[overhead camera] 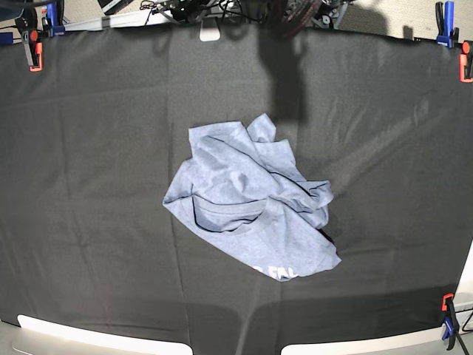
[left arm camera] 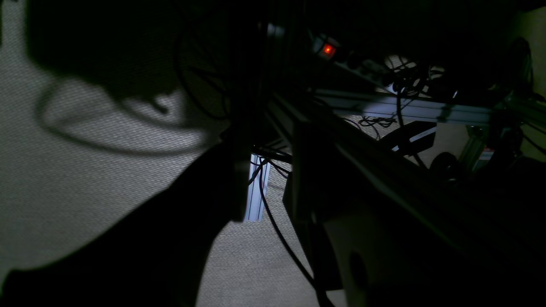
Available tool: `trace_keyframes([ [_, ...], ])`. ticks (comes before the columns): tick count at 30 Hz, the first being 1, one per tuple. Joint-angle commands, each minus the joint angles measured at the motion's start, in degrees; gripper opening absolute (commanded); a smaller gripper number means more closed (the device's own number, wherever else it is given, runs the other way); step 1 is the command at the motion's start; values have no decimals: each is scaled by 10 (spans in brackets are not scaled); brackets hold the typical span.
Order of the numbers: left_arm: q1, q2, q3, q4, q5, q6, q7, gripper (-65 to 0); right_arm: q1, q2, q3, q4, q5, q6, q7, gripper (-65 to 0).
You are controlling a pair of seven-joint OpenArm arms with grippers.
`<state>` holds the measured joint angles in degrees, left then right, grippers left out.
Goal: Layout the t-shirt on the table in an organized manner, then fold the t-shirt properly
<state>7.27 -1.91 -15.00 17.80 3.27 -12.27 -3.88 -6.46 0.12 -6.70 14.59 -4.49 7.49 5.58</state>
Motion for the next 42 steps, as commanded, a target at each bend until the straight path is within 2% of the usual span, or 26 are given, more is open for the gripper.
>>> trace_keyframes([
  [1,2,0,1,3,-1,-8,-4,-495,1,-1,0,3,2,0,8,-498],
  [42,13,0,1,12,-1,-10,3,-495,-9,2,0,4,2,0,8,-498],
])
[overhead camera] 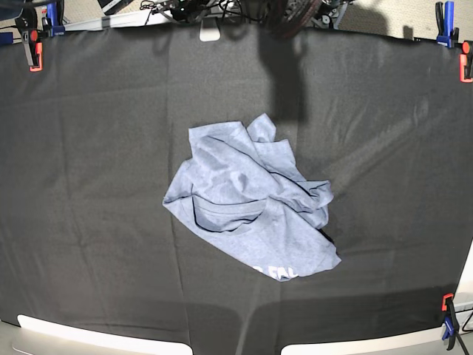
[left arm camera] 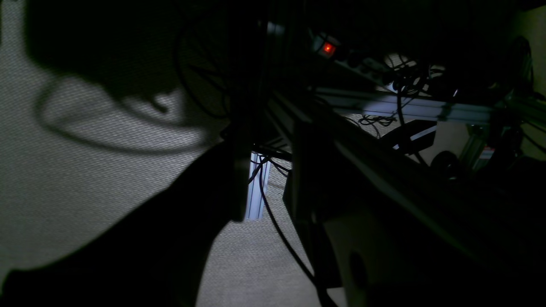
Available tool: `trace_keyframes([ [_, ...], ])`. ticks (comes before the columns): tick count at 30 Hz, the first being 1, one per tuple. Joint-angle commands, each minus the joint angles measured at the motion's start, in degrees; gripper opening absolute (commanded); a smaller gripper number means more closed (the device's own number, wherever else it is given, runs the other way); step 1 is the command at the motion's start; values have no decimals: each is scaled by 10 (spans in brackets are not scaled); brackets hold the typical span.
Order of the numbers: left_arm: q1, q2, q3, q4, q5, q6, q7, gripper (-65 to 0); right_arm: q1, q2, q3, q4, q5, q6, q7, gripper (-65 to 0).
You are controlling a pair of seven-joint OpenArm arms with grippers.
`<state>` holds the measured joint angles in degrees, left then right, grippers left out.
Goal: Layout the t-shirt on the table in an organized manner, then fold the t-shirt properly
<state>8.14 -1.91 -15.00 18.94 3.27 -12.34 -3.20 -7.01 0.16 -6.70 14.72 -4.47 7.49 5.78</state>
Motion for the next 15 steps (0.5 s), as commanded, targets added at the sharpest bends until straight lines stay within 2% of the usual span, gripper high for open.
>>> trace_keyframes([
  [1,13,0,1,12,-1,-9,-1,-495,-9,5,0,8,2,0,5,-498],
  [7,88,0,1,130,-3,-10,23,-495,-80,26,0,98,7,1,-12,-498],
  [11,146,0,1,223,-4,-24,50,-495,-144,44,0,192,40,1,-44,-498],
  [15,212,0,1,318,-48,-40,58,-495,-224,72,0,306,69,1,-48,-498],
])
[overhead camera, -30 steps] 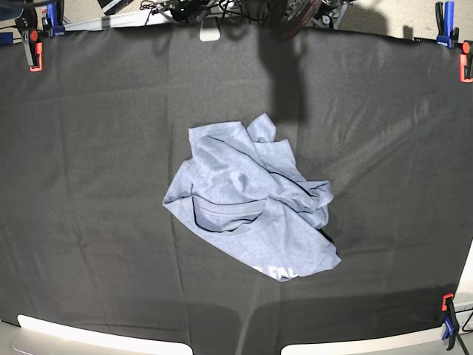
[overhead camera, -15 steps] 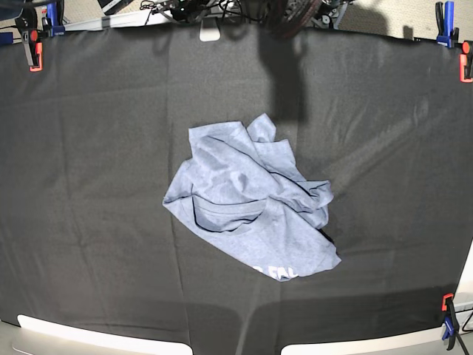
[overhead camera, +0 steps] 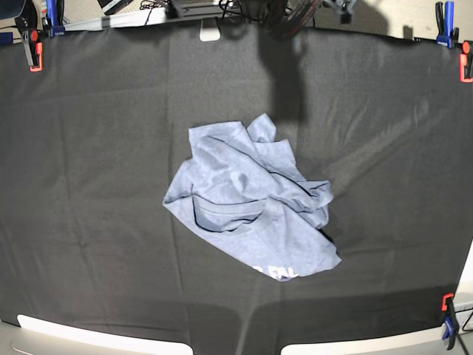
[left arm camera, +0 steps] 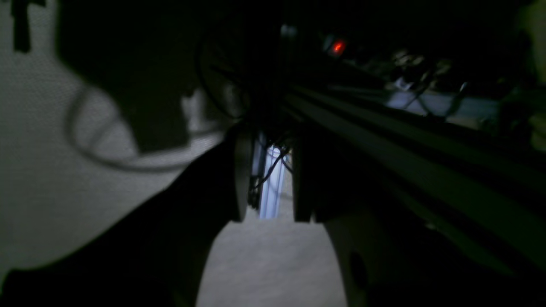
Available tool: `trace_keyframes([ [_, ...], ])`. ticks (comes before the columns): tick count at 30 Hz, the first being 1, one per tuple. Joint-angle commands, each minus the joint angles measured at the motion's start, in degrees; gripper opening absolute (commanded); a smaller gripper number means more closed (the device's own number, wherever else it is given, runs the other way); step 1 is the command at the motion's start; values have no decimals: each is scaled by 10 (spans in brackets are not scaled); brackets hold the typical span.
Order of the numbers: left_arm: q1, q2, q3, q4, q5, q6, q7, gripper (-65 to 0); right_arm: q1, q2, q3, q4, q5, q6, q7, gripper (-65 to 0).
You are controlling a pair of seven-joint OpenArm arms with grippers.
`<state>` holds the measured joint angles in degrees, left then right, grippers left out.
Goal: Layout the t-shirt on the table in an organized manner, then fold the t-shirt properly
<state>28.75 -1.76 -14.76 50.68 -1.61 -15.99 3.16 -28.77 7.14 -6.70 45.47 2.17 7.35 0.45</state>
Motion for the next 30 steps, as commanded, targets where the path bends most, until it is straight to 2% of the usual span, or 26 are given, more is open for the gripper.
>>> trace_keyframes([
  [1,22,-2,-1,27,-7,-3,1,-495,-28,11,-1,31,9,2,5,-498],
  [8,128,-5,-1,223,-21,-3,60,-495,-192,90,-1,278,70,2,5,-498],
  [11,162,-21,-1,301,-45,-3,81,-495,-257,128,-1,387,89,2,6,-498],
  [15,200,-51,-2,392,-45,-1,102,-495,-332,176,-1,522,90,2,5,-498],
  [17,218,-65,-2,433,-45,14,105,-495,-356,193,2,581,90,2,-9,-498],
  [21,236,-87,-2,515,-45,43,106,-495,-366,202,33,681,90,2,-68,-498],
  [26,225,-100,-2,614,-28,42,110,-495,-343,202,85,778,90,2,-96,-498],
  [30,192,-100,-2,680,0,42,134,-495,-279,202,101,829,90,2,-158,-498],
])
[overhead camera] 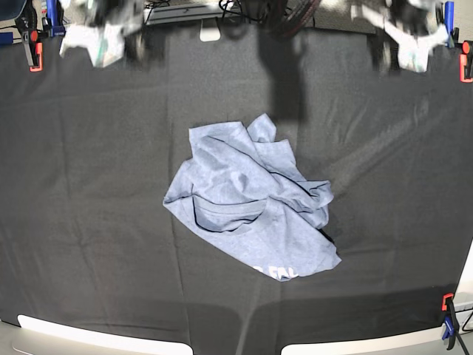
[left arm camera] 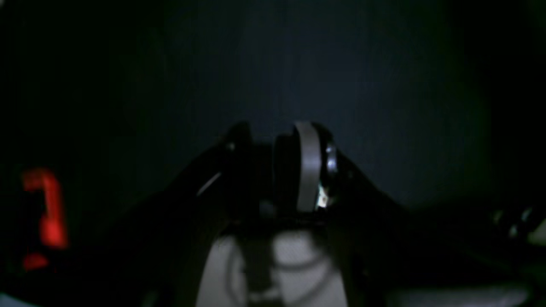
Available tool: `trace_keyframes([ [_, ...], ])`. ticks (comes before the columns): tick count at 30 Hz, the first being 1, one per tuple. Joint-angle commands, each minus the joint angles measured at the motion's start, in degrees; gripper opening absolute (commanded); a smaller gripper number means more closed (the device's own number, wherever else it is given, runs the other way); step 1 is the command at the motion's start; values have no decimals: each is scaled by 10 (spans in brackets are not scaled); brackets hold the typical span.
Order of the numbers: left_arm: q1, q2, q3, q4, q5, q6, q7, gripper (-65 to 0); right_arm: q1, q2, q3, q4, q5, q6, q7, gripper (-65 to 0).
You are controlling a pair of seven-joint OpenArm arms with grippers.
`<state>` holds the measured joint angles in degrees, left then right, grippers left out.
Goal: Layout the t-shirt on the table in an organized manner, then fold the t-shirt properly
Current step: 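Reach the right gripper down into the crumpled blue t-shirt and grasp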
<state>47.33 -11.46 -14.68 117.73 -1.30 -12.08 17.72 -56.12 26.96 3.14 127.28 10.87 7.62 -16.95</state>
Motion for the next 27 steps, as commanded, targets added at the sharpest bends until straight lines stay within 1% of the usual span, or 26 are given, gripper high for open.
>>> trace_keyframes([
  [1,-6,-3,-3,20,-2,3,-2,-495,14,3,3,18,3,-1,-1,-498],
  [3,-31,-3,-3,29,-2,1,16,-495,57,3,2,23,3,-1,-36,-493],
  [4,-43,-3,-2,29,-2,1,20,-495,81,3,-2,23,3,-1,-48,-469],
  [6,-62,-3,-2,28,-2,0,20,-495,126,3,-10,23,3,-1,-66,-394],
  [7,-70,-3,-2,28,-2,0,20,-495,148,3,-14,23,0,-1,-67,-362],
  [8,-77,-3,-2,28,-2,0,20,-495,170,3,-18,23,-4,-1,-67,-345],
  [10,-95,-3,-2,27,-2,-1,20,-495,220,3,-27,23,-24,3,-71,-344],
  [13,-117,-3,-2,27,-2,-1,21,-495,298,3,-57,21,-56,30,-103,-345],
  [14,-122,-3,-2,27,-2,-1,21,-495,322,3,-73,16,-65,32,-106,-345],
  [17,-126,-3,-2,27,-2,-1,24,-495,389,1,-136,-16,-102,33,-106,-345],
  [21,-126,-3,-2,27,-2,-1,38,-495,486,-2,-231,-88,-150,32,-106,-345],
  [25,-124,0,-2,27,-2,-1,38,-495,593,-34,-306,-170,-161,35,-106,-345],
  [27,-124,0,-2,27,-2,-1,38,-495,640,-54,-339,-215,-169,47,-110,-345],
])
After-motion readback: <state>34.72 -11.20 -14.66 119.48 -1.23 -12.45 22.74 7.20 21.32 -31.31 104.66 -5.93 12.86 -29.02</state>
